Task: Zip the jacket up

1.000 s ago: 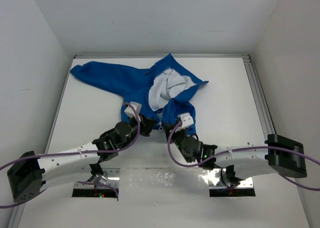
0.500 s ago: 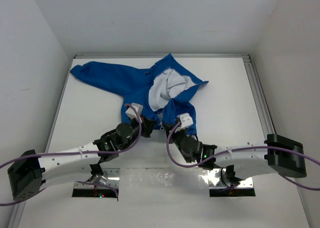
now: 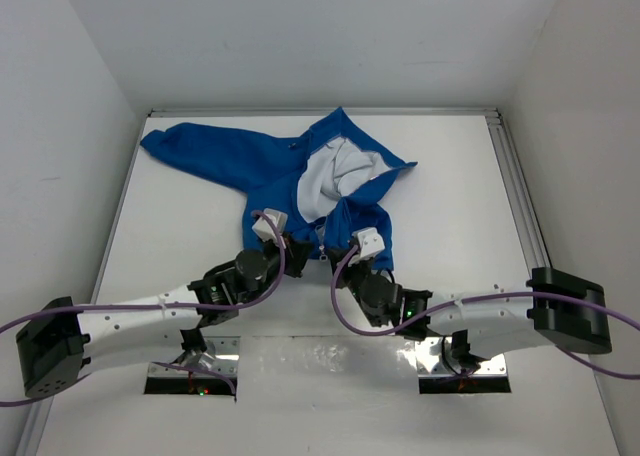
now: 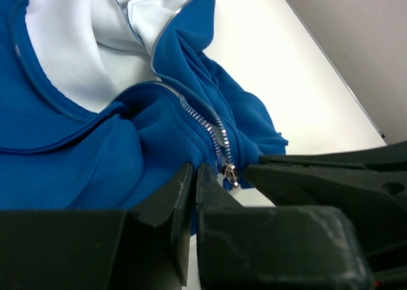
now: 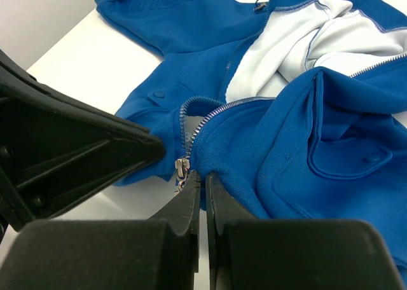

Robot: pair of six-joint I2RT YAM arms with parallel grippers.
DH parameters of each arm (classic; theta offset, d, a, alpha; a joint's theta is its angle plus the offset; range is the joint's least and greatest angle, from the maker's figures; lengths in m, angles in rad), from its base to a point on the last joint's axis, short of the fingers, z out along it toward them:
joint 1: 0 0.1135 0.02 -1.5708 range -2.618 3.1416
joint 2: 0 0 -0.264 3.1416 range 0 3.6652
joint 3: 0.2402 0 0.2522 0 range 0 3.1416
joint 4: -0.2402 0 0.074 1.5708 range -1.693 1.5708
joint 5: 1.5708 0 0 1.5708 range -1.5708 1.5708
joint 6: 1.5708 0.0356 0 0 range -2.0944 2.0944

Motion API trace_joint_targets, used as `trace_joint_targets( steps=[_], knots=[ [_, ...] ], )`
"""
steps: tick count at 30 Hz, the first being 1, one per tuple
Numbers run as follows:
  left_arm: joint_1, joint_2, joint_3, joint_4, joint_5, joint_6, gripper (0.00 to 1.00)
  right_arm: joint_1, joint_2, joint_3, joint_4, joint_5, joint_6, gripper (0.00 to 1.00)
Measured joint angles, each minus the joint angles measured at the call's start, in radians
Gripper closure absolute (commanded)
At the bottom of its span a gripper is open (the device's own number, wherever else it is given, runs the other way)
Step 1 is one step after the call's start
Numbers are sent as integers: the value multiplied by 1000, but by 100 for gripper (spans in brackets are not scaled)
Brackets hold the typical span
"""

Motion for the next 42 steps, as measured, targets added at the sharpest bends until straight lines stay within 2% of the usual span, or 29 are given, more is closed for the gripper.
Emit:
trace_joint_targets(
  steps=[42],
  knots=[
    [-32, -14, 0, 8, -48, -3, 100, 23, 8, 2, 10, 40, -27, 100]
  ],
)
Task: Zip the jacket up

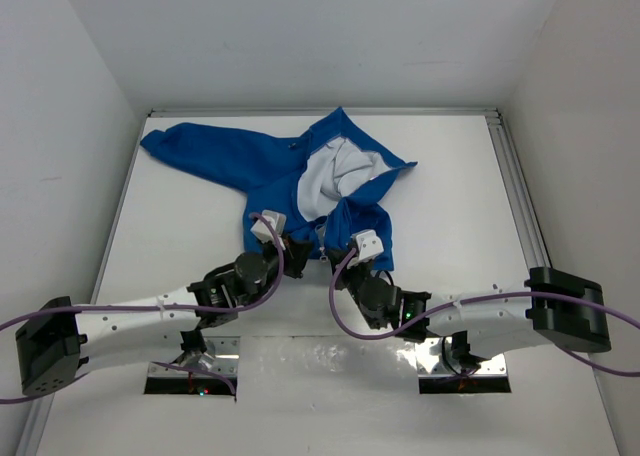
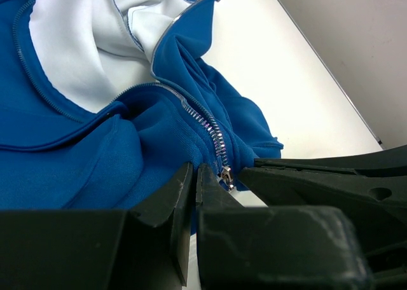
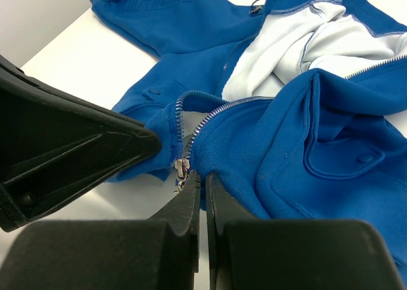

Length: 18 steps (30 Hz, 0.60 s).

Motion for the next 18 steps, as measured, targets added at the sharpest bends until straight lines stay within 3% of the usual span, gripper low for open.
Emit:
trace_joint_targets(
  steps=[18],
  knots=[
    [-43, 22, 0, 8, -57, 1, 100, 0, 3, 38, 5, 20, -16, 100]
  ],
)
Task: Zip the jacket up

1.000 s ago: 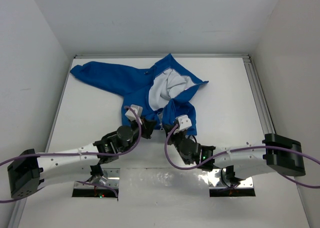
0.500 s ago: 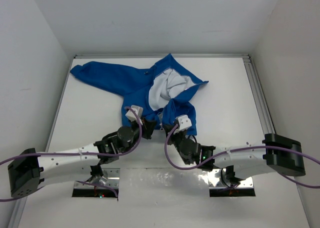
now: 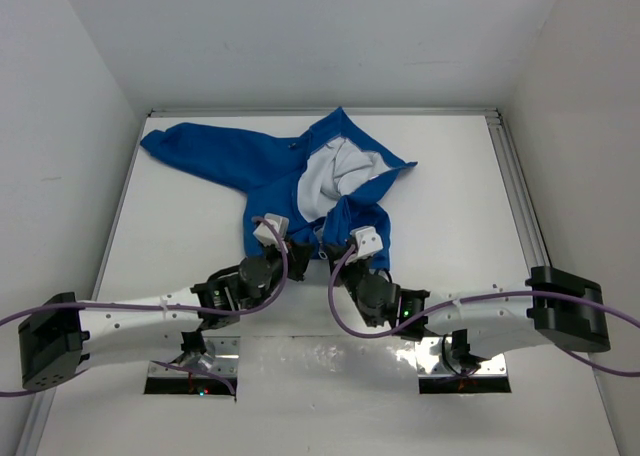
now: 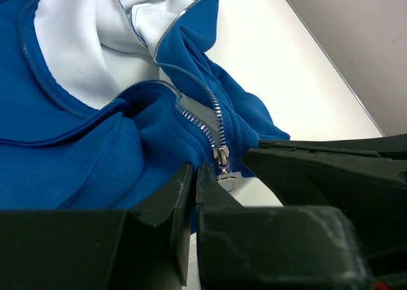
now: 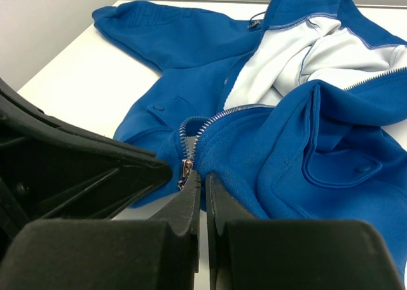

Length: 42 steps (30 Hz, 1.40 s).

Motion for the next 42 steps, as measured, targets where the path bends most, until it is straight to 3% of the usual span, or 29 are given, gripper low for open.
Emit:
trace_joint_targets(
  steps=[18, 30, 42],
  knots=[
    [-10, -1, 0, -9, 33, 11, 100, -3, 5, 20, -63, -3, 1, 100],
    [-10, -51, -8, -78, 82, -45, 100, -18, -56, 39, -142, -103, 67, 100],
    [-12, -162, -42, -117, 228, -140, 100, -125, -25, 72, -209, -218, 157, 100]
  ],
)
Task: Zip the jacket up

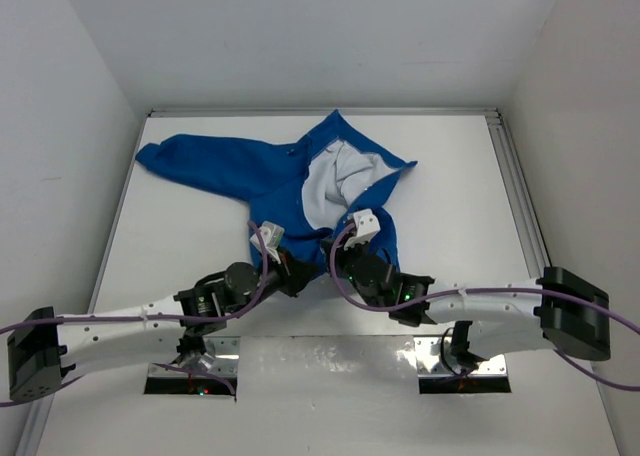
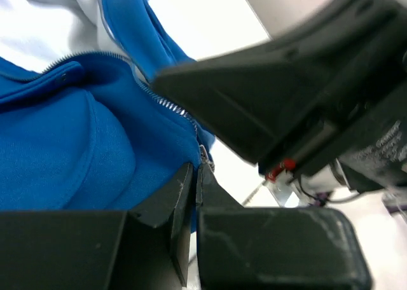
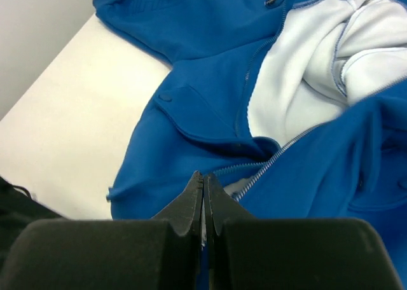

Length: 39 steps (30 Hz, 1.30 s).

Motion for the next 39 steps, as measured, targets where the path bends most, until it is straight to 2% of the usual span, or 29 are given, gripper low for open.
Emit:
trace_joint_targets(
  steps=[8, 11, 18, 20, 21, 23, 24, 27, 29, 36, 39],
  knots=[
    [-5, -1, -63, 18, 72, -65, 100, -20, 12, 68, -64, -43, 27, 100],
    [-5, -2, -72, 16, 80, -74, 100, -20, -20, 67, -145, -74, 51, 100],
    [-5, -2, -75, -4, 99, -76, 100, -6, -318, 59, -420, -356, 130, 100],
    [-5, -1, -75, -10, 102, -76, 100, 7, -366, 26, -427, -426, 163, 100],
    [-5, 1, -75, -10, 103, -77, 100, 13, -389, -10, -425, -468, 187, 99],
    [-5, 8, -76, -10, 106, -84, 100, 18, -417, -95, -403, -523, 239, 89],
    [-5, 11, -76, -9, 110, -88, 100, 18, -423, -147, -391, -545, 269, 76],
    [-5, 16, -92, 2, 121, -104, 100, 18, -407, -269, -354, -575, 348, 58],
    [-5, 16, -103, 5, 127, -117, 100, 19, -402, -335, -290, -590, 399, 50],
    [-5, 16, -115, 26, 154, -151, 100, 19, -321, -426, -26, -590, 529, 44],
    [-5, 15, -124, 40, 165, -168, 100, 19, -292, -439, 39, -581, 550, 43]
  ],
)
